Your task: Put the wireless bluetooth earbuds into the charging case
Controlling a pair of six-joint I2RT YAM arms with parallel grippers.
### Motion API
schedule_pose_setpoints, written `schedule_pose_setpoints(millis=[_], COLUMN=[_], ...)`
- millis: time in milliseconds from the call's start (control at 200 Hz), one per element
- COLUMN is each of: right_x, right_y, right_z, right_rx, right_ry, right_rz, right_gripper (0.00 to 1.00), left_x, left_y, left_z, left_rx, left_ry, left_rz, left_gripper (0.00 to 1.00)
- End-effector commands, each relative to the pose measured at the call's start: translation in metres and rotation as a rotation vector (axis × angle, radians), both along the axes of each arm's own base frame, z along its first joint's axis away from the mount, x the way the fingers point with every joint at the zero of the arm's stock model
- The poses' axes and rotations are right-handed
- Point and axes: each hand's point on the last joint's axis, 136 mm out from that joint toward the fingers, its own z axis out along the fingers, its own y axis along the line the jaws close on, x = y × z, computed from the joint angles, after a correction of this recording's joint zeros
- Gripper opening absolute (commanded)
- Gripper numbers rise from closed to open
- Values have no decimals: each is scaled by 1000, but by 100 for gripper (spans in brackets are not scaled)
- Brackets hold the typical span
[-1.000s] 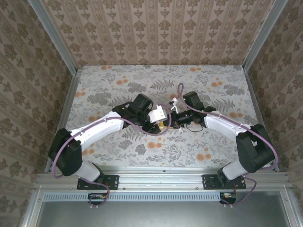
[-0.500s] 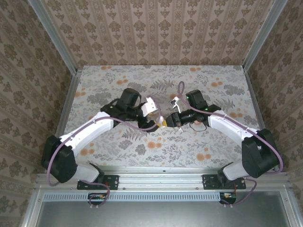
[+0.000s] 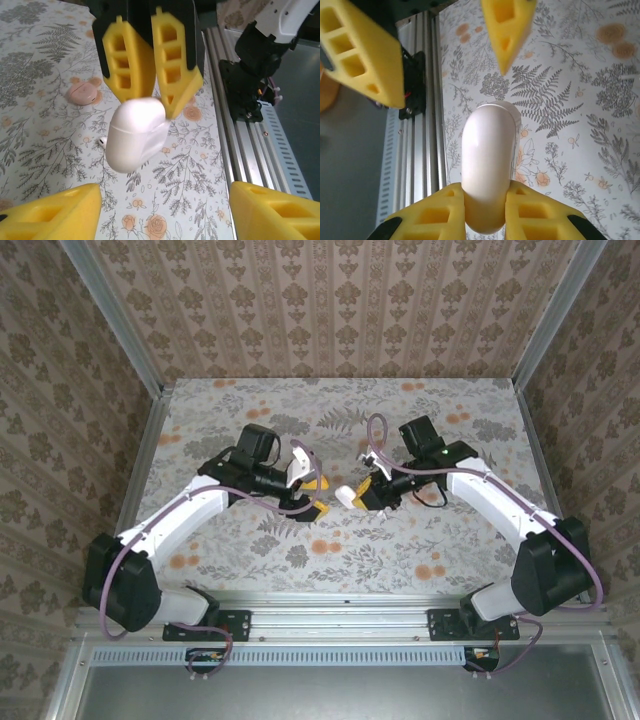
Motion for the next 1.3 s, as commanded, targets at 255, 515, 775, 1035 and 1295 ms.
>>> schedule_pose_setpoints(millis=[255,515,775,1035,1295], right_x=[-30,-40,-41,-35,-32], right_y=[3,14,21,23,26], right_z=[21,17,13,12,15], right_rx=[5,-6,-10,-14,-4], right_ry=[-228,-242,-253,-257,-270], right_rz=[289,385,411,399,391], right_gripper=[12,13,13,13,13], left_x=[-21,-26,-31,-37,-42], left_y=[2,-1,-6,-10,-11], left_z=[5,1,7,9,7], left_rx=[-23,10,-3,-2,14], left_ry=[-212,-276,-275,-271,-276], left_rz=[-153,-187,-213,-236,-255], left_gripper=[66,62,47,39,32])
